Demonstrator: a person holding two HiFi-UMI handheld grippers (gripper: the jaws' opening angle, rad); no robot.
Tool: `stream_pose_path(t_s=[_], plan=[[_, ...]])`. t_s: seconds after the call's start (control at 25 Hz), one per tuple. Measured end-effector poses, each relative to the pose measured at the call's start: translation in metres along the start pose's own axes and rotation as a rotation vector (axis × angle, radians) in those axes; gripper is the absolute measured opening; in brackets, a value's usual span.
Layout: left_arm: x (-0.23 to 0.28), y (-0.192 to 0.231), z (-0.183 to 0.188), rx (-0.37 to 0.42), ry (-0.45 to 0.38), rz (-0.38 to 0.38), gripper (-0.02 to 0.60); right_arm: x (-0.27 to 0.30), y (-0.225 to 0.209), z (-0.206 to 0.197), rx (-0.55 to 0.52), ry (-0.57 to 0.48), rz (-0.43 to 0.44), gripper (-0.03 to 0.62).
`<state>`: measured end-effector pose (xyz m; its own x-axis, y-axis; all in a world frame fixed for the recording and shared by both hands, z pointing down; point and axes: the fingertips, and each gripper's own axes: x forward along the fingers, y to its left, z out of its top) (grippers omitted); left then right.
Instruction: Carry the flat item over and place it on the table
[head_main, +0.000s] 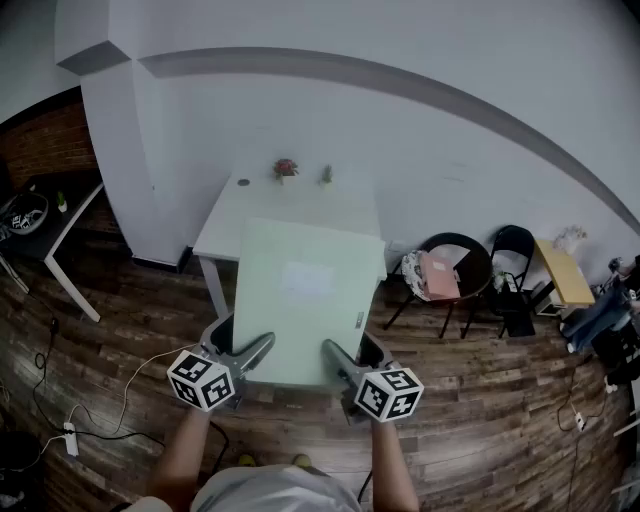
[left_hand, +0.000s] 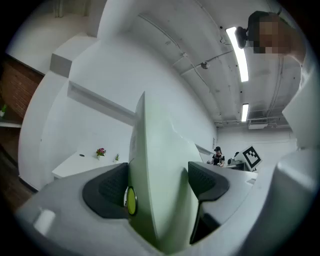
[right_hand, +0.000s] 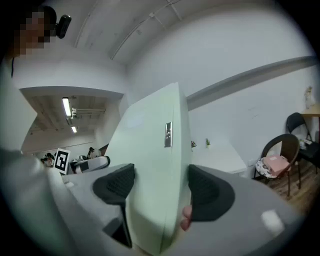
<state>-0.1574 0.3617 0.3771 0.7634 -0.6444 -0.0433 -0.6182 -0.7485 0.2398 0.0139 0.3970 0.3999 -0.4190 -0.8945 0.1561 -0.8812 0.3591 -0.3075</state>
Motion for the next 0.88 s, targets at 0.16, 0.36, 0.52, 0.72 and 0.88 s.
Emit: stream_pose_path(t_s=[0.16, 0.36, 0.52, 0.72, 0.88], plan=[[0.000, -0.005, 0.001, -0.002, -0.005, 0.008, 0.376, -0.004, -0.002, 0.003, -0.006, 0.000, 0.007, 0.339], [0.003, -0.011, 0.001, 0.004, -0.008, 0.017, 0.376, -0.007, -0.006, 0.005, -0.009, -0.003, 0.017, 0.339], [0.007, -0.011, 0.002, 0.001, -0.012, 0.020, 0.376, -0.006, -0.009, 0.009, -0.008, -0.017, 0.014, 0.340], [0.012, -0.021, -0.003, 0.001, -0.007, 0.023, 0.376, -0.014, -0.018, 0.006, 0.002, -0.016, 0.016, 0.341], [0.023, -0.028, -0.008, -0.009, -0.001, 0.026, 0.376, -0.018, -0.032, 0.008, 0.010, -0.017, 0.021, 0.341]])
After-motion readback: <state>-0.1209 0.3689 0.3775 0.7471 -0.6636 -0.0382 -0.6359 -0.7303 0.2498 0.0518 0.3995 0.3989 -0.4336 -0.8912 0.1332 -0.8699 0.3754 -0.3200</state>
